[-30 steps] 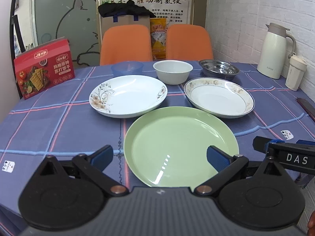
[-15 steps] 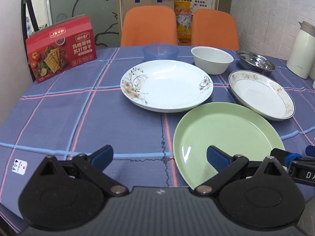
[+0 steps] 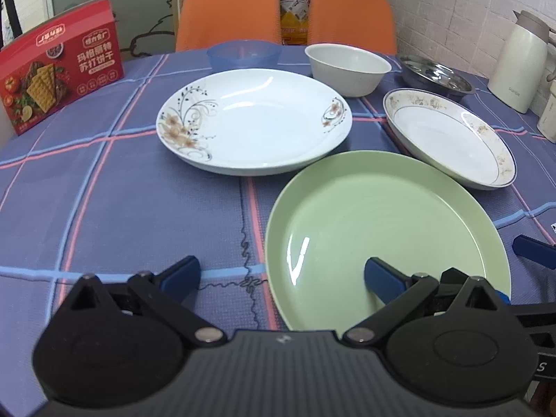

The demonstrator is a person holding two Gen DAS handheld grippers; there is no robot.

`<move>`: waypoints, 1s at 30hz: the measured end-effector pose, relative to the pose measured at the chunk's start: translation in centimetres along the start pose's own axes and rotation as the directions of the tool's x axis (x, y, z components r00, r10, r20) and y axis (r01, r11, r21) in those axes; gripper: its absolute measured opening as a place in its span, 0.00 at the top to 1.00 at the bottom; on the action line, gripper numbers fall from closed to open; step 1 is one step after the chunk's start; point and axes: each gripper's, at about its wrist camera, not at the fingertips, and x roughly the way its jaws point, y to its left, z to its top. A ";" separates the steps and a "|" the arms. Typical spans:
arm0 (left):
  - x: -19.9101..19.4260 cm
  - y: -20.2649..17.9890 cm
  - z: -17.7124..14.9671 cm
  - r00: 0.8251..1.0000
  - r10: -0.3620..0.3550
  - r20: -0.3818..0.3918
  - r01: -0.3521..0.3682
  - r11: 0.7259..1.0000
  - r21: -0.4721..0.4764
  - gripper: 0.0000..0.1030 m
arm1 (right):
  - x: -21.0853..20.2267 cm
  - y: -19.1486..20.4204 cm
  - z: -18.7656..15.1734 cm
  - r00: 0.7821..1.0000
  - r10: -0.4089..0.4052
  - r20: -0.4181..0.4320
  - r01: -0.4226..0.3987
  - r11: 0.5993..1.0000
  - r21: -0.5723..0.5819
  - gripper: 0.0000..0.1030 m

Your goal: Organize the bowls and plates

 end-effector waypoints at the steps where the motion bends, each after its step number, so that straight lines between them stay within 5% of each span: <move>1: 0.0 -0.2 0.0 1.000 -0.009 0.004 0.009 1.000 0.010 0.03 | 0.1 0.2 0.2 1.000 0.001 -0.010 -0.001 1.000 0.000 0.12; 9: -0.1 -0.5 -0.4 0.998 -0.052 0.037 0.051 0.998 0.047 0.07 | 0.7 0.8 0.3 0.998 0.068 0.016 -0.067 0.997 -0.042 0.15; 12: -0.4 -0.7 -0.2 0.995 -0.083 0.048 0.081 0.996 0.050 0.28 | 0.7 1.5 0.5 0.996 0.087 0.022 -0.086 0.995 -0.051 0.21; 13: -0.6 -0.7 -0.1 0.990 -0.132 0.041 0.131 0.990 0.044 0.48 | 0.6 1.9 0.5 0.993 0.119 0.019 -0.117 0.991 -0.064 0.21; 23: -3.0 0.5 -0.8 0.994 -0.094 0.051 0.094 0.996 0.009 0.47 | -1.7 5.3 0.5 0.993 0.111 0.027 -0.108 0.989 -0.097 0.21; 30: -6.1 5.0 -2.0 0.996 0.014 0.088 -0.011 0.999 -0.043 0.45 | -1.6 9.9 0.9 0.976 0.217 0.025 -0.211 0.966 -0.146 0.20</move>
